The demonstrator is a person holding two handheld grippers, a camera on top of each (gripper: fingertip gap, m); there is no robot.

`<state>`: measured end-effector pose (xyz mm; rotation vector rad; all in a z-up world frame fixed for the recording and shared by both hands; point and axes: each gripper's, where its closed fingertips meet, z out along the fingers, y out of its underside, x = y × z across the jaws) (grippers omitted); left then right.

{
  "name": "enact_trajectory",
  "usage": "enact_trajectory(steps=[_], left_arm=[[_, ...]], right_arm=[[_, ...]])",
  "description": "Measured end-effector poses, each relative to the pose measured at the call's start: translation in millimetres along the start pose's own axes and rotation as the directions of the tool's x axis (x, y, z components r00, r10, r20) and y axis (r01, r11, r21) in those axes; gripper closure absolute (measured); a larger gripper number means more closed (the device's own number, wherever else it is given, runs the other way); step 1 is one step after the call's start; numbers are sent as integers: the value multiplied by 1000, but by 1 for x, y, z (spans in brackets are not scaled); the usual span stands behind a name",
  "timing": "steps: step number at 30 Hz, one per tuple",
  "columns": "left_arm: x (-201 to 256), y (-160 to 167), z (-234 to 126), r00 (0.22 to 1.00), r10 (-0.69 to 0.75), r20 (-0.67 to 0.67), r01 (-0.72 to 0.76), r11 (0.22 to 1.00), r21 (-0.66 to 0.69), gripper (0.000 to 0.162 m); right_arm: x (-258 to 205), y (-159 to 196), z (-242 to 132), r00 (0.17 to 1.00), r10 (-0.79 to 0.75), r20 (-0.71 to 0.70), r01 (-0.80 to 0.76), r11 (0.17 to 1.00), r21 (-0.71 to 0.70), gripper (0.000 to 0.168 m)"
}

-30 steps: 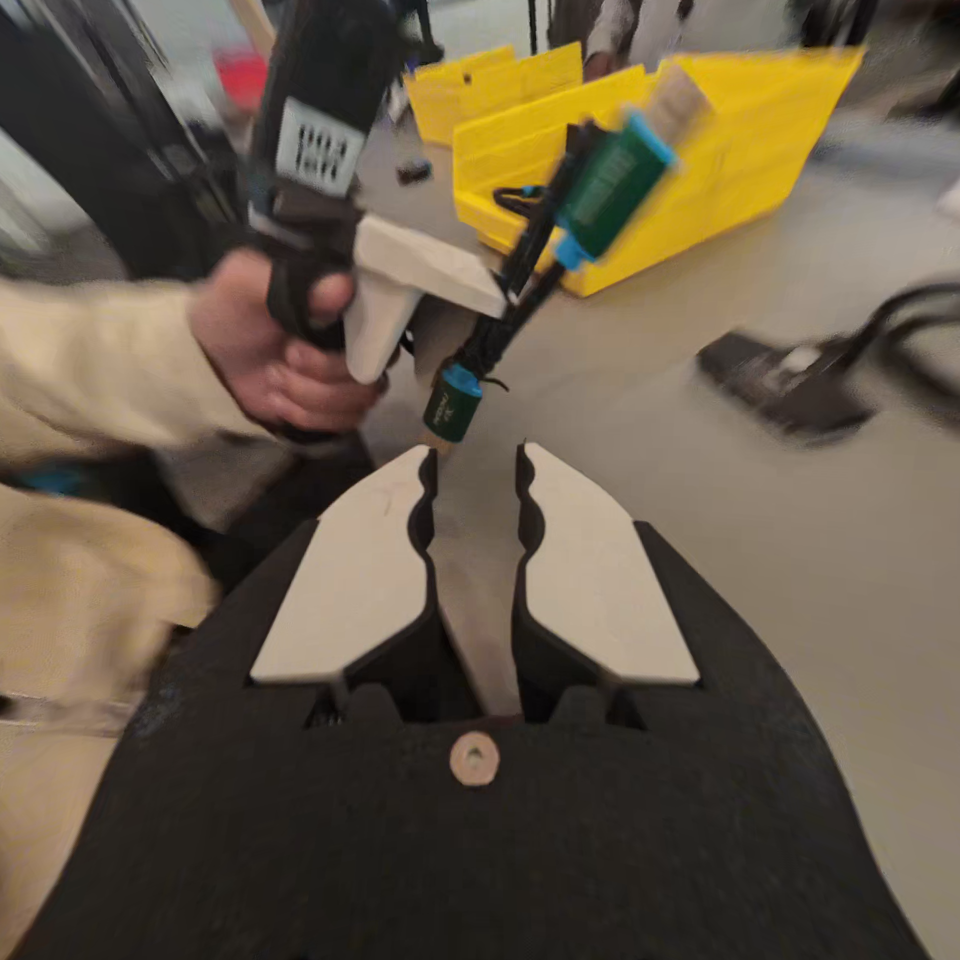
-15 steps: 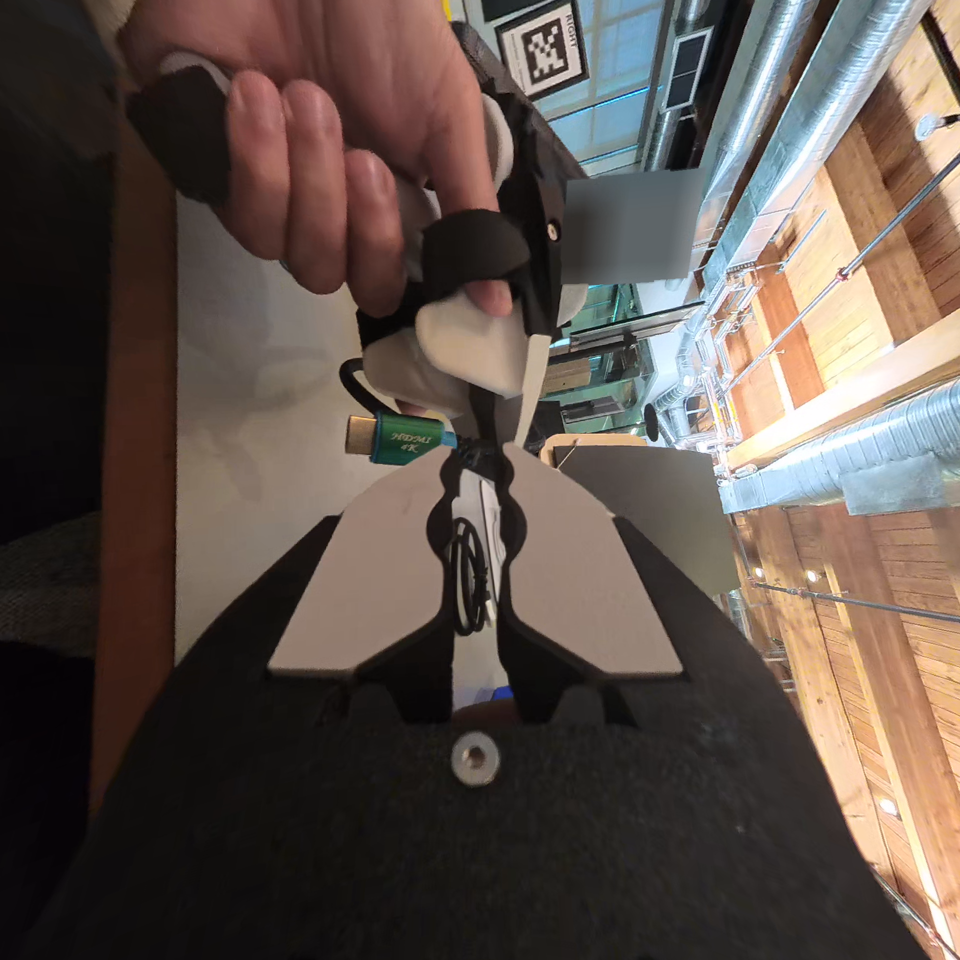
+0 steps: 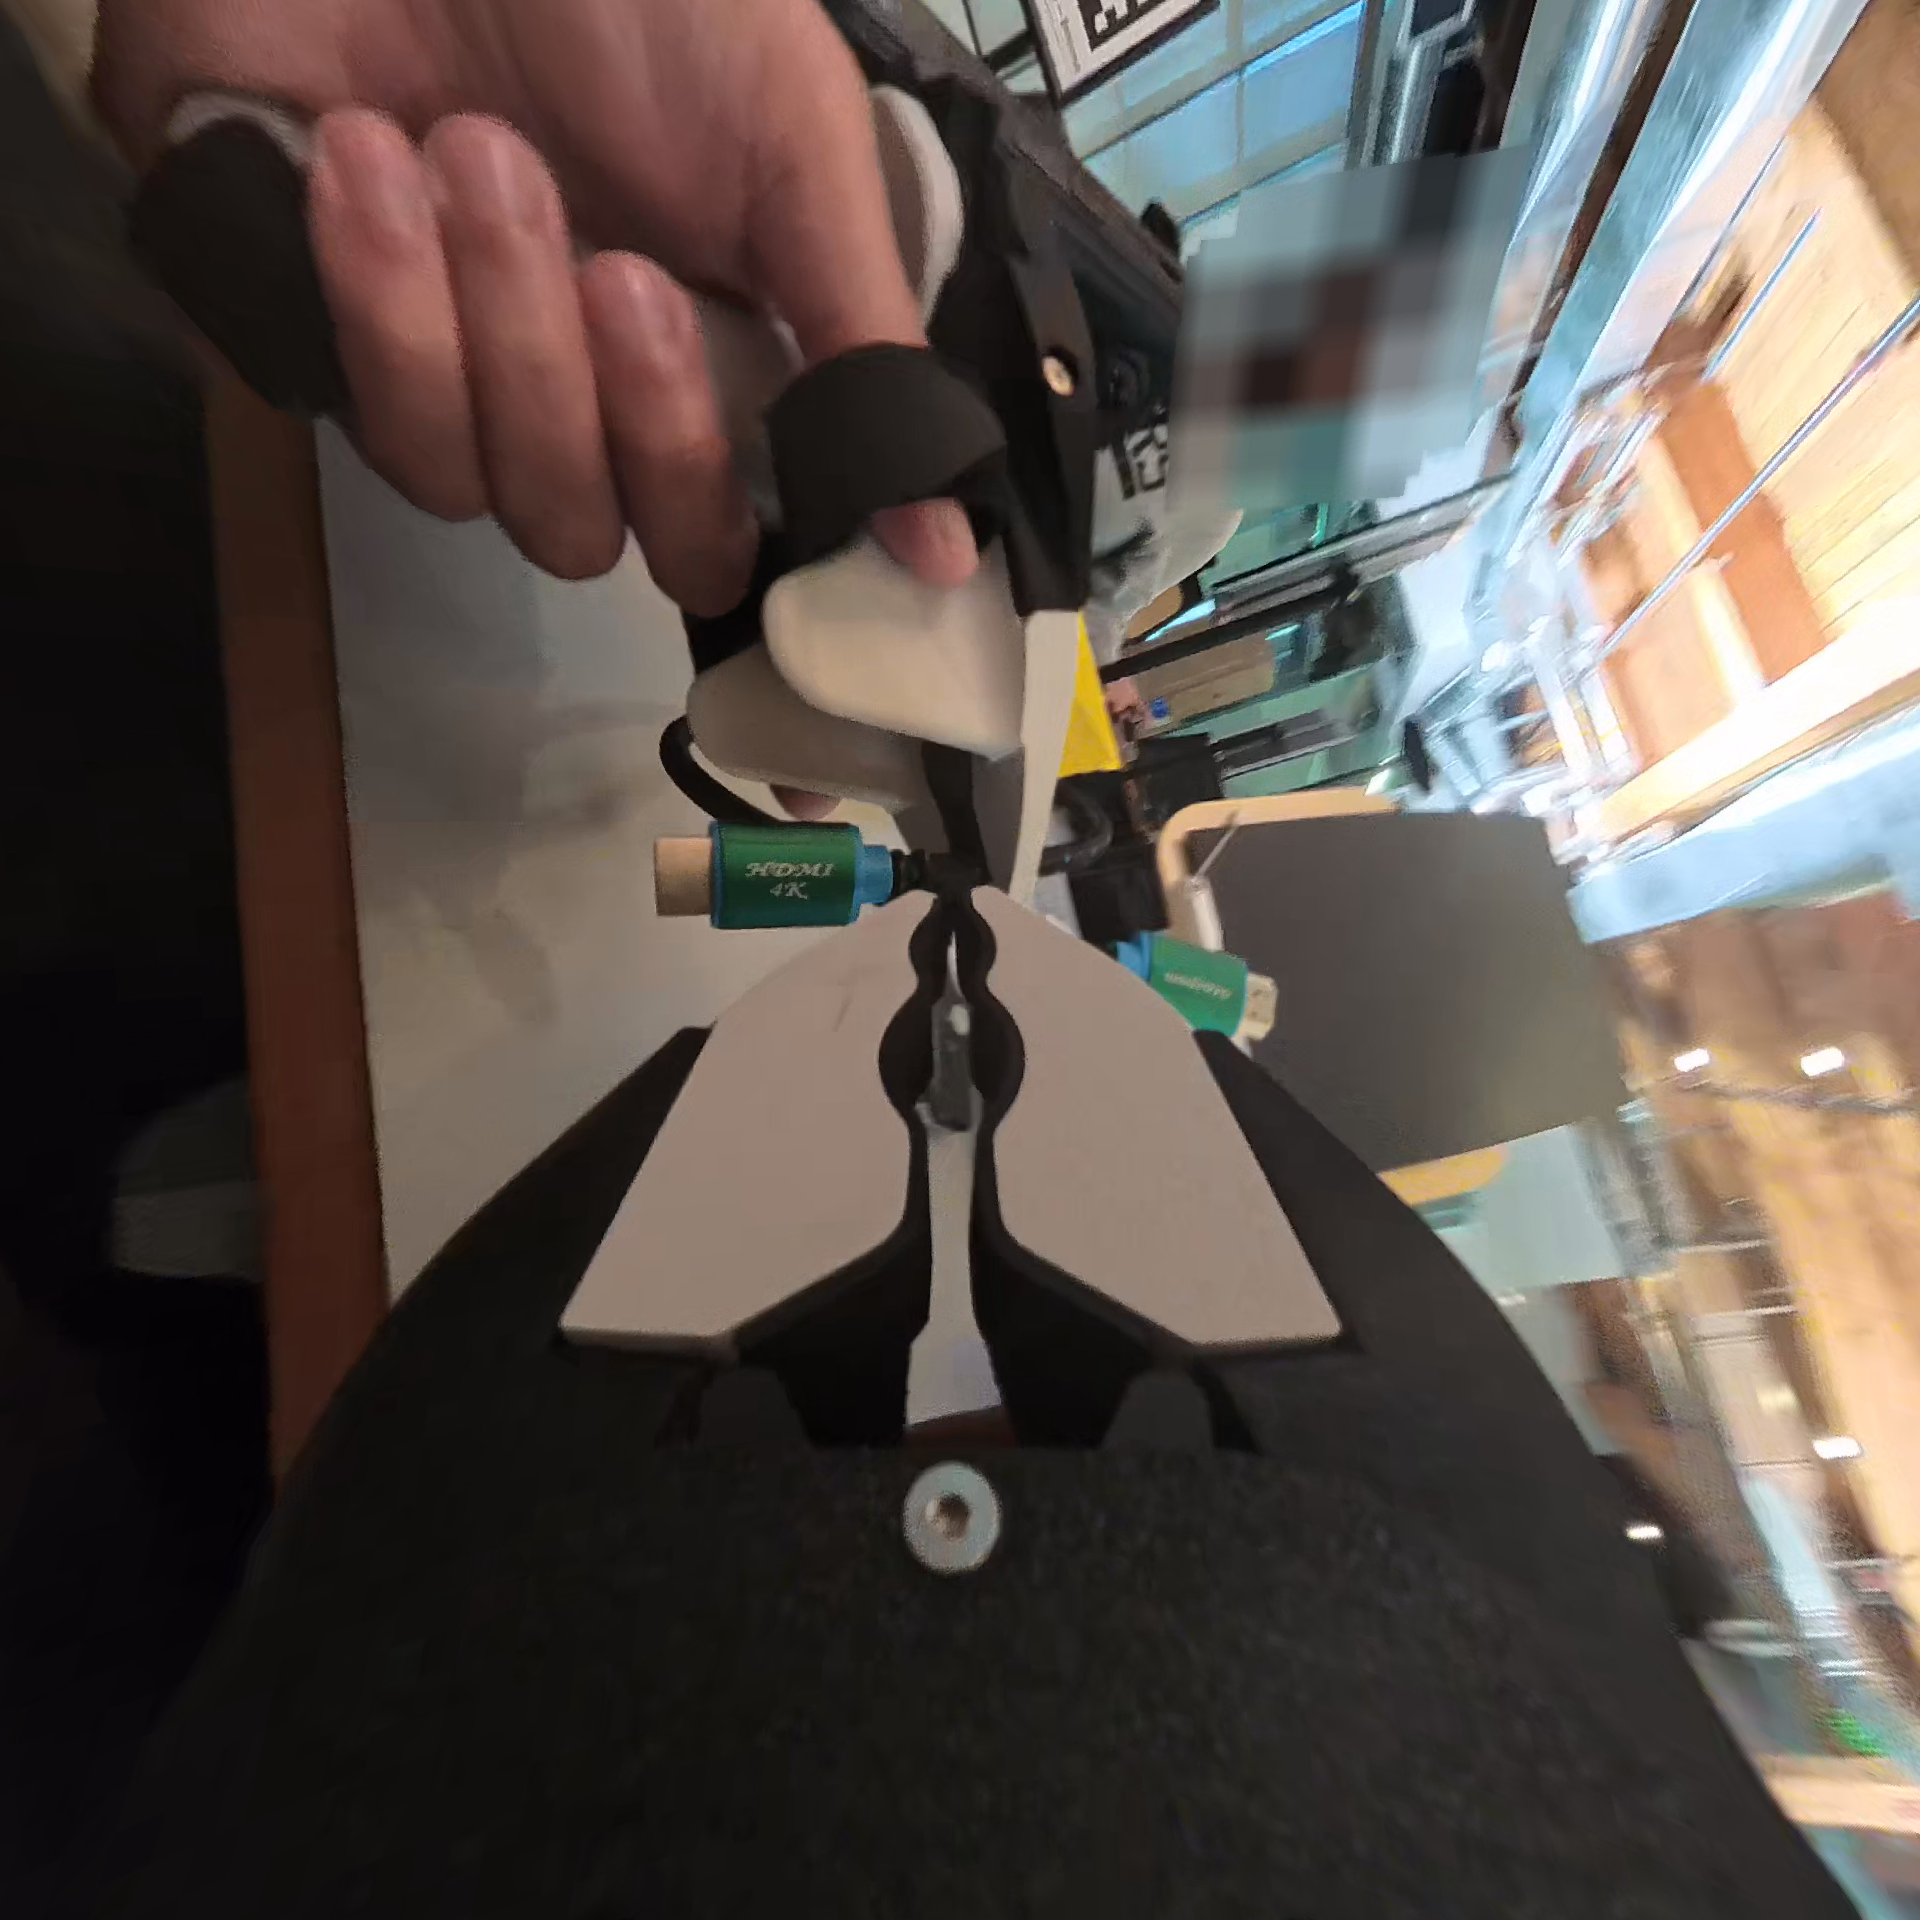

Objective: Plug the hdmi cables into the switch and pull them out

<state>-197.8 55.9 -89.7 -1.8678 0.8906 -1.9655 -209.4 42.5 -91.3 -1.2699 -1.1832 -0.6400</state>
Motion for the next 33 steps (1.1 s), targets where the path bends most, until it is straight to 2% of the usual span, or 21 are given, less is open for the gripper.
enact_trajectory(steps=[2,3,4,5,6,8,10,11,12,13,15,17,18,20,22,23,25,26,28,31,33], left_arm=[[1,-4,-1,999,46,23,-47,999,19,156],[1,-6,-2,996,81,43,-83,996,32,156],[1,-9,-3,990,125,70,-128,991,38,158],[1,-10,-4,980,174,101,-179,983,38,160],[2,-12,-5,966,222,130,-228,973,38,158],[3,-17,-7,938,300,175,-312,949,44,156],[3,-19,-8,914,347,208,-363,931,42,156],[4,-19,-8,908,360,213,-376,926,39,156],[4,-20,-7,905,368,215,-385,922,40,156],[5,-20,-7,900,378,219,-395,918,41,156],[7,-20,-7,886,407,223,-425,904,36,156],[11,-22,-7,881,422,212,-441,896,51,155],[12,-22,-7,882,424,204,-443,895,53,155],[15,-23,-7,886,421,194,-440,896,65,155],[15,-23,-7,883,424,199,-444,894,66,156],[15,-23,-7,886,420,198,-439,896,63,156],[14,-24,-9,892,406,197,-426,902,72,156],[13,-23,-9,895,401,192,-420,905,68,156],[11,-24,-11,902,384,196,-404,912,72,156],[10,-24,-11,915,359,184,-378,923,77,157],[8,-22,-10,914,359,189,-377,924,65,156]], right_arm=[[1,0,1,978,198,67,-198,980,2,168],[1,0,1,935,335,113,-336,942,-6,168],[1,0,2,855,490,170,-494,869,-23,168],[2,-2,3,721,653,232,-663,748,-46,168],[2,-4,3,534,791,298,-811,579,-83,168],[4,-8,4,70,910,408,-969,159,-189,168],[3,-7,6,-336,835,437,-925,-206,-318,168],[3,-8,6,-517,736,436,-847,-370,-380,168],[3,-11,5,-664,610,432,-746,-503,-436,168],[3,-12,5,-766,484,423,-643,-602,-473,168],[5,-15,3,-894,234,382,-422,-727,-542,168],[14,-19,-1,-927,28,373,-259,-767,-587,168],[16,-21,-2,-927,10,374,-245,-771,-587,168],[18,-23,-3,-915,77,397,-311,-762,-568,168],[15,-18,-2,-862,254,438,-472,-719,-510,168],[12,-15,-1,-800,390,456,-588,-662,-464,168],[4,-7,0,-588,659,469,-808,-452,-378,166],[1,-3,1,-468,753,462,-878,-336,-341,158],[5,-2,-2,-282,833,477,-949,-167,-269,159],[7,-2,0,-117,876,467,-975,-12,-223,159],[5,-3,2,-77,880,468,-974,34,-226,159]])
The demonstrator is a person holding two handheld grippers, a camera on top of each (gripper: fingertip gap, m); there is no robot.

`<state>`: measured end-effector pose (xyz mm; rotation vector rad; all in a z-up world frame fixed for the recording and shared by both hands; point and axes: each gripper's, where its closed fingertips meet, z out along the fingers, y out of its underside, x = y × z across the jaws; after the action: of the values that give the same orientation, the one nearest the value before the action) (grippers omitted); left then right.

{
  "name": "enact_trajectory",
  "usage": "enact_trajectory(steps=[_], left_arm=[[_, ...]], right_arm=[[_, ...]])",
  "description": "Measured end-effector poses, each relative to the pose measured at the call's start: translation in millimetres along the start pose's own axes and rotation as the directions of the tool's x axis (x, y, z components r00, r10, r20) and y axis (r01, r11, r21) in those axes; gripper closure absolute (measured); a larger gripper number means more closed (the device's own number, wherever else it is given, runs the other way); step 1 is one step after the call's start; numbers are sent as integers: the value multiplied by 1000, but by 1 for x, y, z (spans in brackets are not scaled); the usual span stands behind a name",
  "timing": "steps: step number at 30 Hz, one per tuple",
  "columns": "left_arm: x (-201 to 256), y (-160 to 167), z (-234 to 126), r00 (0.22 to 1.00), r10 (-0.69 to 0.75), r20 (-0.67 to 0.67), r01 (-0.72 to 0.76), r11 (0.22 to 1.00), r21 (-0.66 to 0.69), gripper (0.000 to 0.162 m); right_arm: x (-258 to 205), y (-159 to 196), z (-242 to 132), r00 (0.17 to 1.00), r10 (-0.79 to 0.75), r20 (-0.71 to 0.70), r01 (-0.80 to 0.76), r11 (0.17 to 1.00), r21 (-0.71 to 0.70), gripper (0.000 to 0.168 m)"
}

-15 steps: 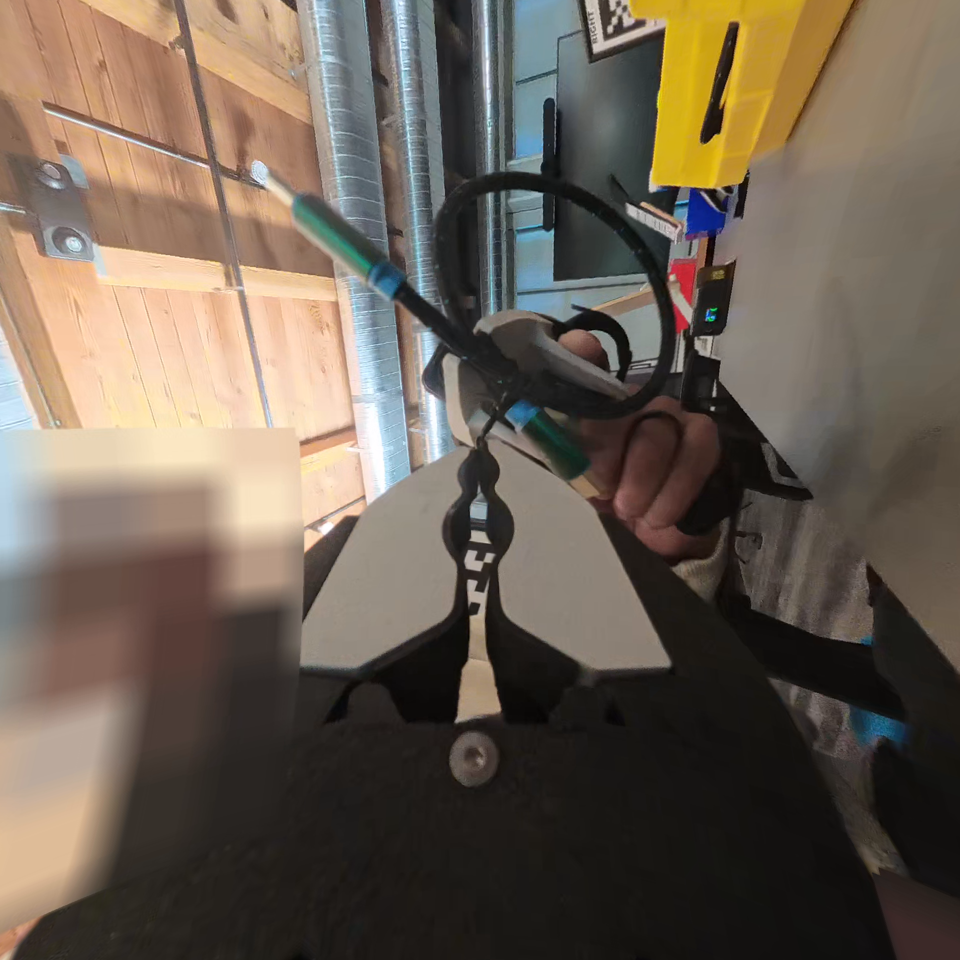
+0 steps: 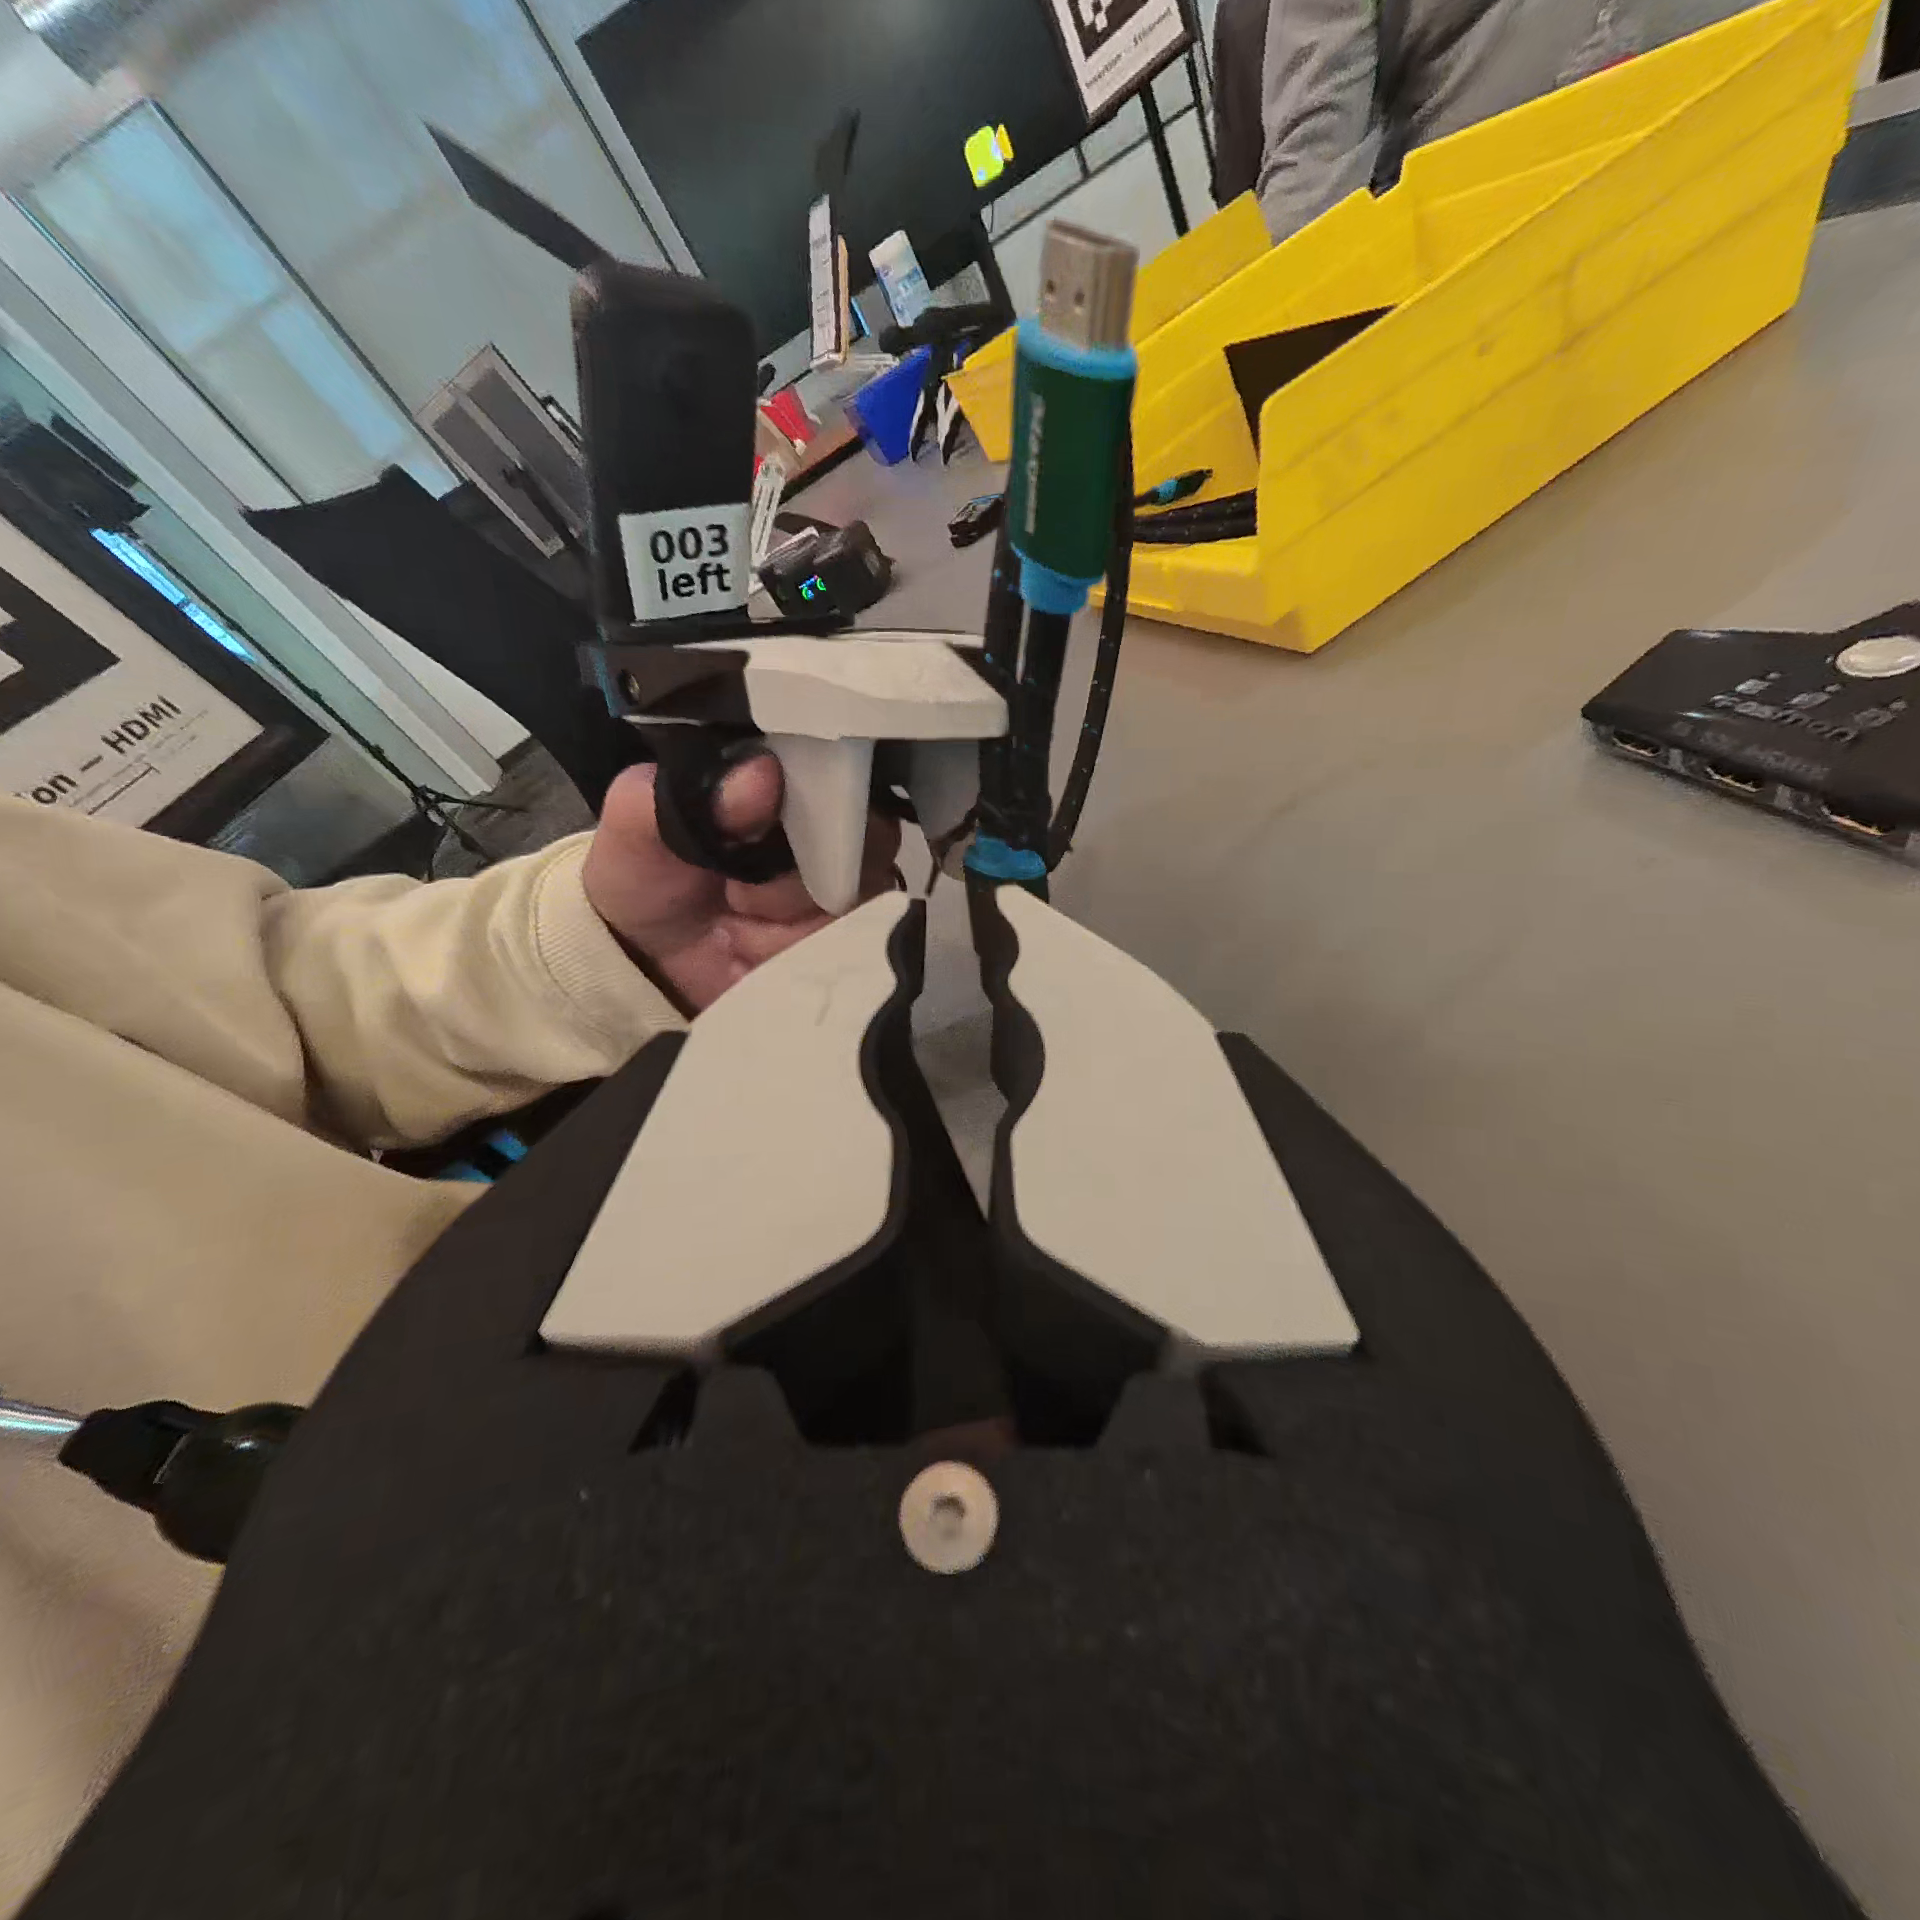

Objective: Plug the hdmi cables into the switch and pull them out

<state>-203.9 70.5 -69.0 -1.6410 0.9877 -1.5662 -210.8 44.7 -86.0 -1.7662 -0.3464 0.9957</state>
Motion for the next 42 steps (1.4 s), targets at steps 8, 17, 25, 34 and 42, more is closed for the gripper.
enact_trajectory(steps=[8,17,25,34,42], left_arm=[[3,6,4,1000,11,-7,-11,999,-30,157],[-5,5,1,1000,-8,21,8,1000,-30,157],[-5,8,3,999,3,32,-2,999,-44,156],[-19,16,3,989,-134,58,138,988,-70,156],[-8,8,2,997,-77,5,78,996,-38,157]], right_arm=[[2,2,7,1000,8,1,-8,999,-38,166],[3,3,4,997,-61,-45,59,997,-55,168],[3,6,8,992,-93,-80,88,994,-68,168],[14,6,0,873,-417,-253,385,908,-167,168],[12,10,0,697,-655,-293,589,755,-288,168]])
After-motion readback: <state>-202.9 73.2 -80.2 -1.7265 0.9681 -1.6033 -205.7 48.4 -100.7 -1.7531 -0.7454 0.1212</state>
